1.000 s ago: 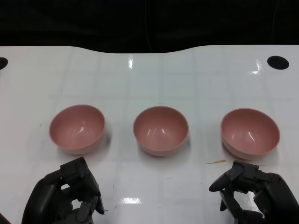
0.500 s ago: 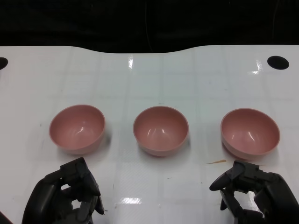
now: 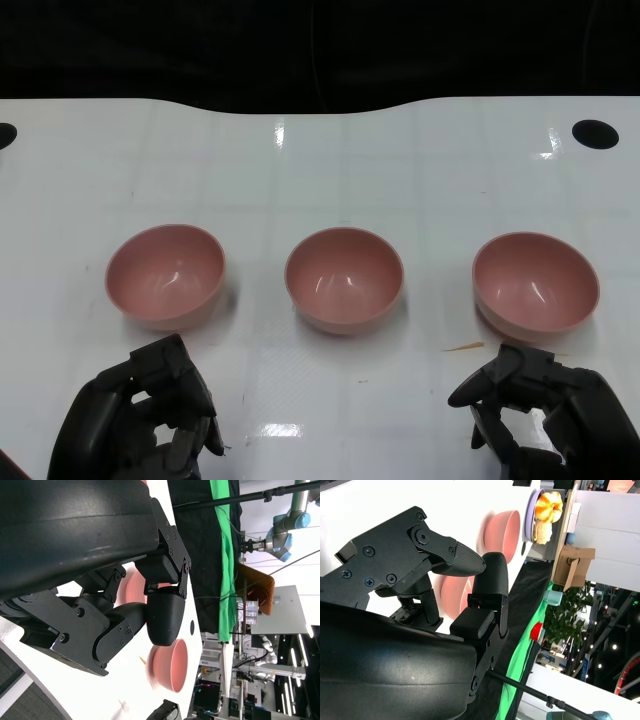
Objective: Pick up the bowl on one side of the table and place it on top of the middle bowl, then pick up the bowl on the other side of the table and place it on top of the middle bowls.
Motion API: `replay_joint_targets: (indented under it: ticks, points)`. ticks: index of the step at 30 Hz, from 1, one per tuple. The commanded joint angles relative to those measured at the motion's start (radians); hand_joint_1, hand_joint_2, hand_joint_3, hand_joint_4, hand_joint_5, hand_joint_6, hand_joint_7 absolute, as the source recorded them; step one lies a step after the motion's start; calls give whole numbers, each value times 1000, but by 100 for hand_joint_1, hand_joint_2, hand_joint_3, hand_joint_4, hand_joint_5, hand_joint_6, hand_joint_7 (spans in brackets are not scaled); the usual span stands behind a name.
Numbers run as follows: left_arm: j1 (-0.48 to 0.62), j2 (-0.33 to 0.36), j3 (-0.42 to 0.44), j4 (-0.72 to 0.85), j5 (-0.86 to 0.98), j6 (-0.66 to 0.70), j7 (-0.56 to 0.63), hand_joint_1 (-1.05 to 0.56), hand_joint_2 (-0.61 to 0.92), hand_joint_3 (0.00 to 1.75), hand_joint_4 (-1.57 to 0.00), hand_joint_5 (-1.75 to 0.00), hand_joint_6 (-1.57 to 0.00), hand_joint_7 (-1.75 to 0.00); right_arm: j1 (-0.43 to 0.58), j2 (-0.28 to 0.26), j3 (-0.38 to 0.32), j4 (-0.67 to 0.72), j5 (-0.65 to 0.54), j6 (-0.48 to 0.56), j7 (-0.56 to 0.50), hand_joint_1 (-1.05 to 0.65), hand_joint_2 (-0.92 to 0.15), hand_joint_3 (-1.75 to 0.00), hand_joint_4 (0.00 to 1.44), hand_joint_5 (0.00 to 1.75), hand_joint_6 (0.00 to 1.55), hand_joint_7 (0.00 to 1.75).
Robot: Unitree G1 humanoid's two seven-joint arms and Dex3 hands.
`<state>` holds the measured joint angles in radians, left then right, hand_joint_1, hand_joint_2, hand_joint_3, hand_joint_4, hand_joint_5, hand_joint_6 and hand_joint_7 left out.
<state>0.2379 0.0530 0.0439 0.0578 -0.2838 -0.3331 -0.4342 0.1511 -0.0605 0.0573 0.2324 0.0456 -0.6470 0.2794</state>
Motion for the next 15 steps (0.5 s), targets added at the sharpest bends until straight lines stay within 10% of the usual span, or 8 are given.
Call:
replay_joint_targets:
  ticks: [1,15]
  points:
    - [-1,12,7,3,4,-10,1,-13,51,123,-83,-174,-81,-150,-8,-5,-10,-1,6,-11,-12,-22,-70,-76,78,140,82,92]
    - [5,12,6,-7,3,0,3,-13,54,118,-82,-174,-79,-153,-37,-53,-34,7,-138,-55,-108,-33,-92,-15,60,84,68,26]
